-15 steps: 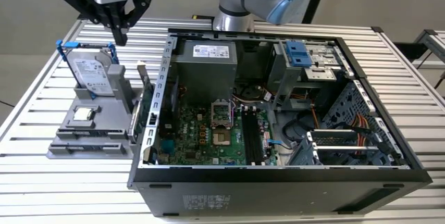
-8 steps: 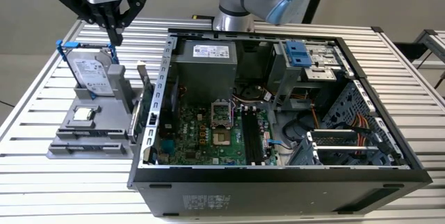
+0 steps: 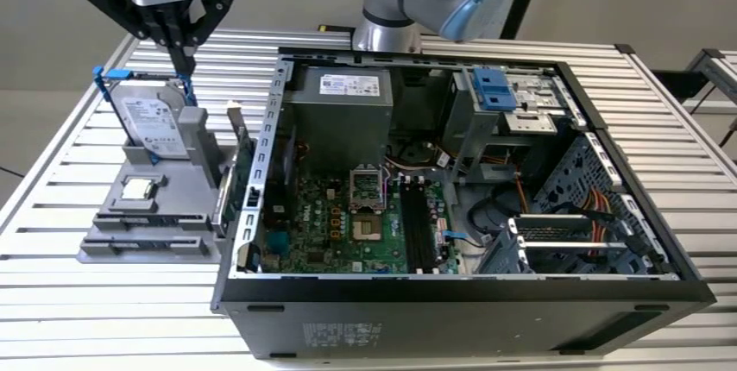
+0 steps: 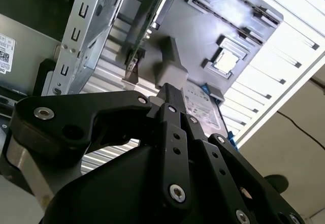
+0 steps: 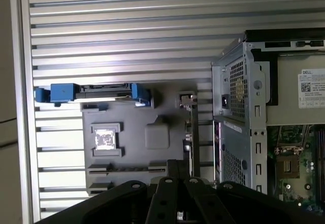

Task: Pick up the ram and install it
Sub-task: 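Reach for the ram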

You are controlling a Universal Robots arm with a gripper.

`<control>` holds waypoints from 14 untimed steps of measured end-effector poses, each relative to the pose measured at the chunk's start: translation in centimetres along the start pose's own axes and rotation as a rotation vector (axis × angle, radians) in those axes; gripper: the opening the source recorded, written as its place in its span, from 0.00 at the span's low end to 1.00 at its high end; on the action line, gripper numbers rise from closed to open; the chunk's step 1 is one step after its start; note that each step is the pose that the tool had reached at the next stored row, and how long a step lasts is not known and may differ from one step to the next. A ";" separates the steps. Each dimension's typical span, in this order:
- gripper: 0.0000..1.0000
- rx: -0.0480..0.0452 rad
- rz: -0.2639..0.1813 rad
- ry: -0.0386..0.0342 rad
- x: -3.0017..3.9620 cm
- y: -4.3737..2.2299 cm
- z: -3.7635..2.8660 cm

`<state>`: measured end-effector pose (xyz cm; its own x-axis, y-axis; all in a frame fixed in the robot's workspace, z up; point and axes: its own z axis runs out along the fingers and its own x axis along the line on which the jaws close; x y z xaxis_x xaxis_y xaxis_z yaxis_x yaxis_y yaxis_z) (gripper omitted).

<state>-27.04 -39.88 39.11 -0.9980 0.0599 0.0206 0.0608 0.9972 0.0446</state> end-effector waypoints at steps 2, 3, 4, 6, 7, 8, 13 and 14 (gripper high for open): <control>0.00 0.0000 0.000 0.0001 0.19 -0.01 0.01; 0.00 0.0000 0.000 0.0002 0.29 -0.02 0.01; 0.00 0.0000 0.000 0.0004 0.38 -0.02 0.02; 0.00 0.0000 0.000 0.0006 0.56 -0.04 0.03; 0.00 0.0000 0.000 0.0007 0.65 -0.04 0.03; 0.00 0.0000 0.000 0.0008 0.74 -0.05 0.04; 0.00 0.0001 0.000 0.0013 1.23 -0.08 0.05; 0.00 0.0001 0.000 0.0015 1.32 -0.08 0.06</control>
<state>-28.37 -39.88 39.07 -0.9980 0.0595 0.0220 0.0604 0.9972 0.0446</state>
